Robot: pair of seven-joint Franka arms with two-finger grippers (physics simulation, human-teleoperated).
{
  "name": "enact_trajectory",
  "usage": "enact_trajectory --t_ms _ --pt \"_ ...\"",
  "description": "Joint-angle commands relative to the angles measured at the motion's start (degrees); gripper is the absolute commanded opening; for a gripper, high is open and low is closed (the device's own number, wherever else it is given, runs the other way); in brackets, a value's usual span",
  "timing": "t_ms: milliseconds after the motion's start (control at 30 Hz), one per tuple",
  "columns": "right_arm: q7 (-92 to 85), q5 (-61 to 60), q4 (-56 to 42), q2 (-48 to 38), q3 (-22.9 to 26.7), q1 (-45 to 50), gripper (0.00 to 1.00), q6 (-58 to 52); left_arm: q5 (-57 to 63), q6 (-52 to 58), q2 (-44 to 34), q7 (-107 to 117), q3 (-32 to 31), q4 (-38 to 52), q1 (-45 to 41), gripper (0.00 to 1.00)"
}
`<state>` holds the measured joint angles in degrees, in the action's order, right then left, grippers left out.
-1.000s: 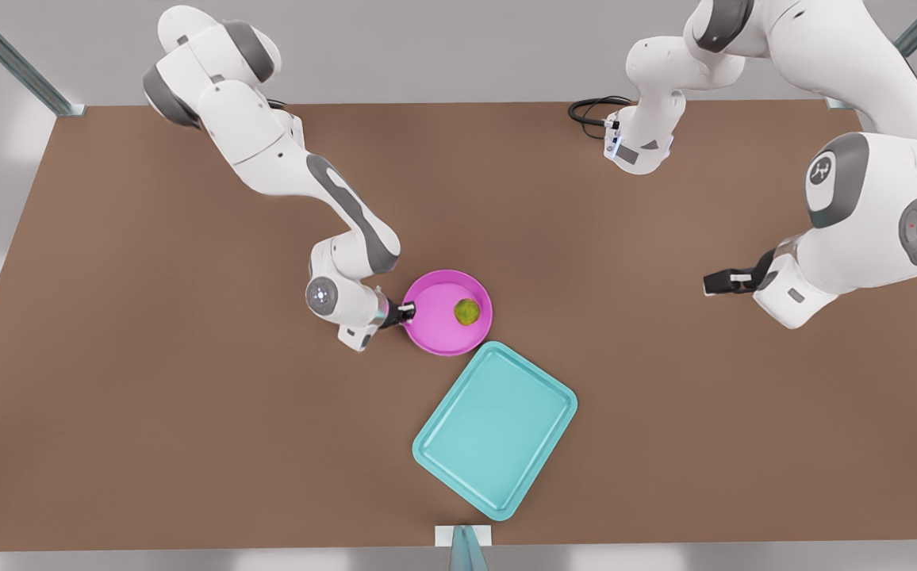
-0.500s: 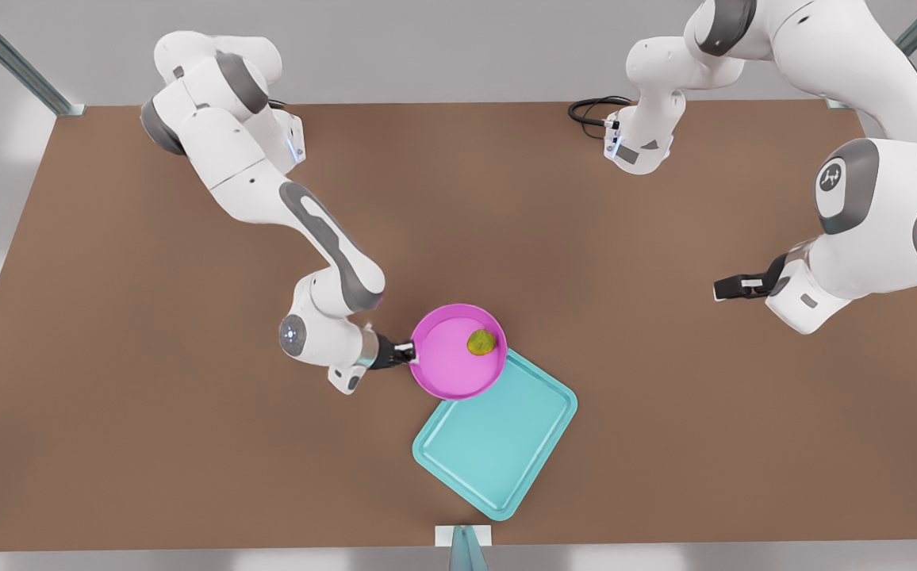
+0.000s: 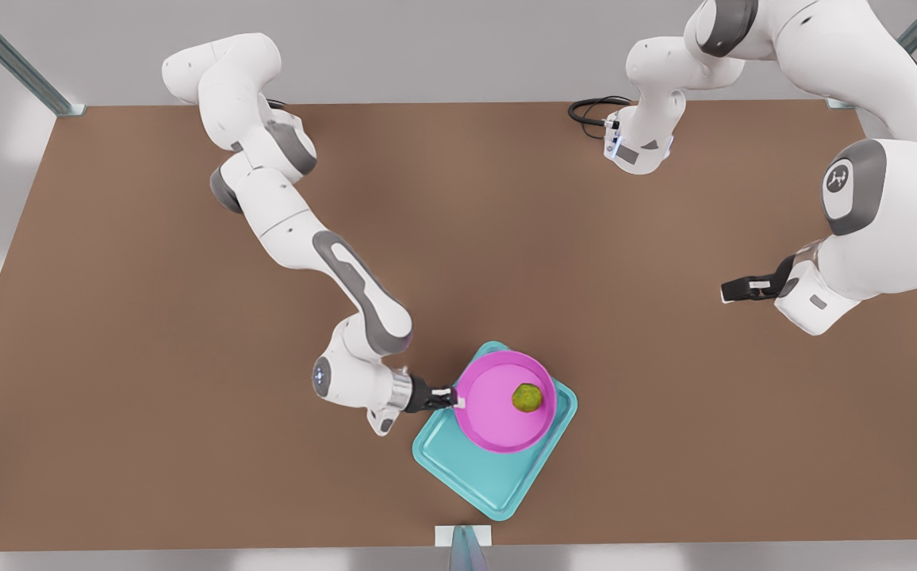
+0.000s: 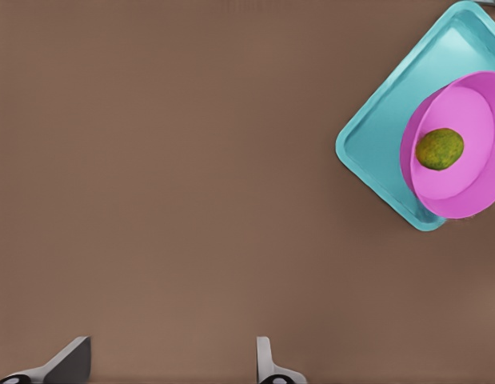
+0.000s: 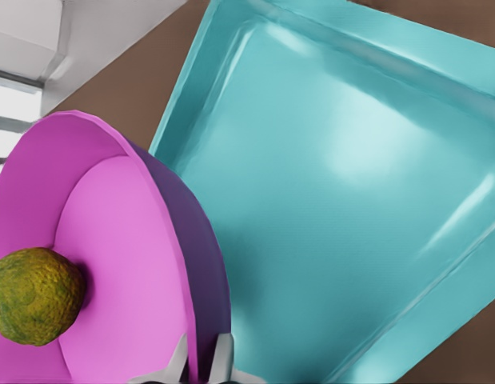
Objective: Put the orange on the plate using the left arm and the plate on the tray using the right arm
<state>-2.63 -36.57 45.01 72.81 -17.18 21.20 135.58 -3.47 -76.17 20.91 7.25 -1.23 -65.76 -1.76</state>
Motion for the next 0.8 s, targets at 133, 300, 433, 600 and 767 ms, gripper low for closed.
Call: enact_trajectory --t_ms 133,300,433,600,767 --pt "5.8 0.2 -0.5 0.3 0.1 -0.2 1.0 1.9 0.0 0.1 -0.1 -0.5 0.0 0.0 0.0 1.0" --pt "5.7 2.1 0.2 -3.9 4.9 -3.4 1.0 -15.3 0.0 0.1 0.0 -0.5 0.0 -0.1 0.0 1.0" --pt "-18.5 32.2 0.0 -21.8 17.5 -8.9 1.0 -47.9 0.0 0.0 0.1 -0.4 0.0 -0.1 0.0 1.0" --pt "-8.0 47.4 13.1 -52.0 16.5 -8.5 1.0 -73.1 0.1 0.4 0.0 -0.5 0.0 -0.2 0.0 1.0" --pt "-5.9 47.8 34.8 -67.4 16.8 -12.9 1.0 -60.4 0.1 0.5 -0.1 -0.5 0.0 -0.3 0.0 1.0"
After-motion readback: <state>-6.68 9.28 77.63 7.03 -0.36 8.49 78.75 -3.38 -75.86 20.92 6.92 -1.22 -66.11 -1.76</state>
